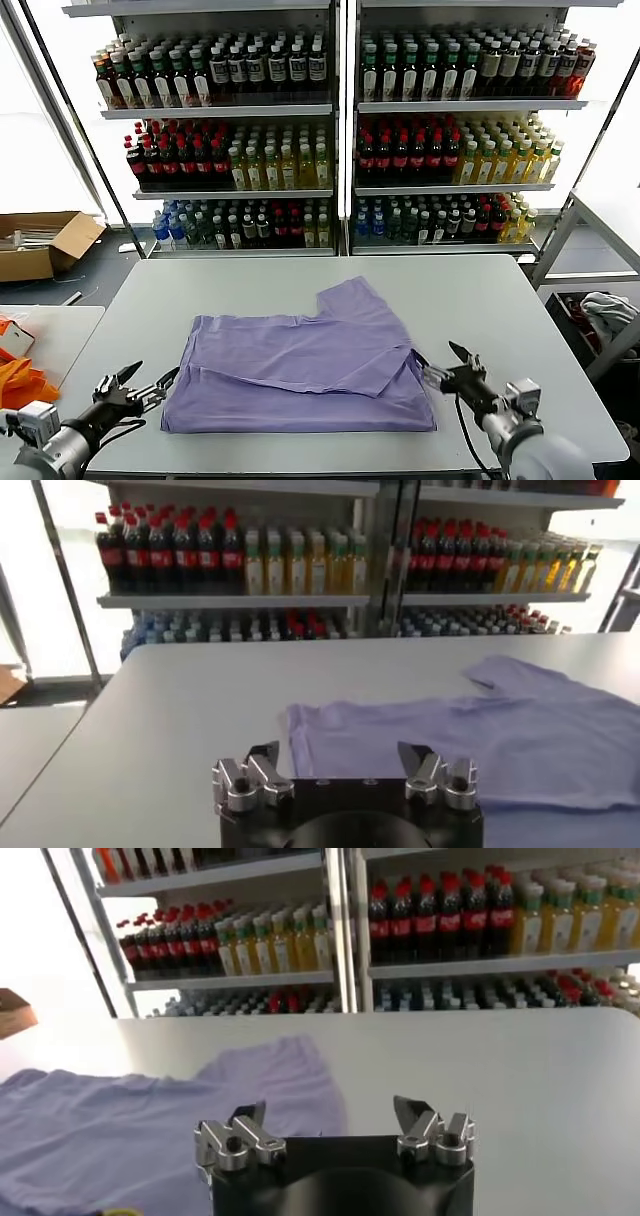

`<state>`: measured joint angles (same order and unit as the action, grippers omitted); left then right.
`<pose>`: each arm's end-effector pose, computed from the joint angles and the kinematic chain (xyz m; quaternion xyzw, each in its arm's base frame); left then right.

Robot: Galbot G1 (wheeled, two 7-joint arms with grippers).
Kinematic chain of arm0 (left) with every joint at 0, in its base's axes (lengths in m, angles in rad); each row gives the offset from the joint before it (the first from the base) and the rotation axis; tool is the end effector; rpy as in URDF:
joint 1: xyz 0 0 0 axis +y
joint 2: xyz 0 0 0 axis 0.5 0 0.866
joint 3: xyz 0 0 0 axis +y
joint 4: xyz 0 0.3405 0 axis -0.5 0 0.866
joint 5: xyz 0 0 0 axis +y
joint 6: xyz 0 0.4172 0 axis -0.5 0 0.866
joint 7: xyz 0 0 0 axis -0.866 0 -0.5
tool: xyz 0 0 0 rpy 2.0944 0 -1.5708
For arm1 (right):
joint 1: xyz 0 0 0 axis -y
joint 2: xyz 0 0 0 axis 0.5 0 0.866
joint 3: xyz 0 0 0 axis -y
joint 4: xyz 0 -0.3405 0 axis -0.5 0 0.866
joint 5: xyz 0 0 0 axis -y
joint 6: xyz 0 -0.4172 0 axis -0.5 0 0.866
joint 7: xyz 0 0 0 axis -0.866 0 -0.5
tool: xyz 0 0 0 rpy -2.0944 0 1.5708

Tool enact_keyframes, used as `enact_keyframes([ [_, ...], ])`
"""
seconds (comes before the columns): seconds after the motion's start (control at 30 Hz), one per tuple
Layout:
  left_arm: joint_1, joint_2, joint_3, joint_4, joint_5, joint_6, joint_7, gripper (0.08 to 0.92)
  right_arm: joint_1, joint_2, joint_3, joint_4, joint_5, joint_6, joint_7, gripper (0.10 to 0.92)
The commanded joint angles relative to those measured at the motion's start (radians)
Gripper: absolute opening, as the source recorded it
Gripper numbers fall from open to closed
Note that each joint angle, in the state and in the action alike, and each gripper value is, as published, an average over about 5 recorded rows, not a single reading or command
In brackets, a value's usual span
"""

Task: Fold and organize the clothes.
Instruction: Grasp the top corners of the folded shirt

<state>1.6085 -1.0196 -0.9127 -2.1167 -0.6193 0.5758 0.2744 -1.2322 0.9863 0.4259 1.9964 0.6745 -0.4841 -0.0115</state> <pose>0.2608 0.1801 -0.2050 -0.1237 -0.9634 0.0127 0.2374 0.3421 -0.0619 -0.2276 0.1746 -0.9666 -0.0304 0.1854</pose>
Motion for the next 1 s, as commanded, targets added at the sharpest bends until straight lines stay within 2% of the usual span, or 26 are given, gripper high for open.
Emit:
enact_keyframes([
  [0.03, -0.183, 0.187, 0.135, 0.136, -0.073, -0.003, 0.022, 0.808, 0.479, 0.014, -0.205, -0.325, 0.002, -0.083, -0.146, 0.822],
  [0.17, -0.288, 0.239, 0.24, 0.216, -0.068, -0.016, 0.045, 0.821, 0.587, 0.059, -0.272, -0.473, -0.012, -0.08, -0.177, 0.823],
  [0.3, -0.392, 0.25, 0.326, 0.299, -0.069, -0.024, 0.046, 0.823, 0.668, 0.115, -0.323, -0.584, -0.034, -0.083, -0.178, 0.823],
  [0.73, -0.665, 0.222, 0.546, 0.567, -0.061, -0.041, 0.018, 0.823, 0.76, 0.225, -0.386, -0.765, -0.098, -0.088, -0.177, 0.823],
  [0.87, -0.721, 0.192, 0.589, 0.63, -0.047, -0.045, -0.026, 0.823, 0.782, 0.249, -0.393, -0.816, -0.109, -0.085, -0.172, 0.823],
  [1.0, -0.742, 0.172, 0.614, 0.656, -0.031, -0.047, -0.032, 0.823, 0.808, 0.276, -0.398, -0.901, -0.136, -0.075, -0.179, 0.823],
])
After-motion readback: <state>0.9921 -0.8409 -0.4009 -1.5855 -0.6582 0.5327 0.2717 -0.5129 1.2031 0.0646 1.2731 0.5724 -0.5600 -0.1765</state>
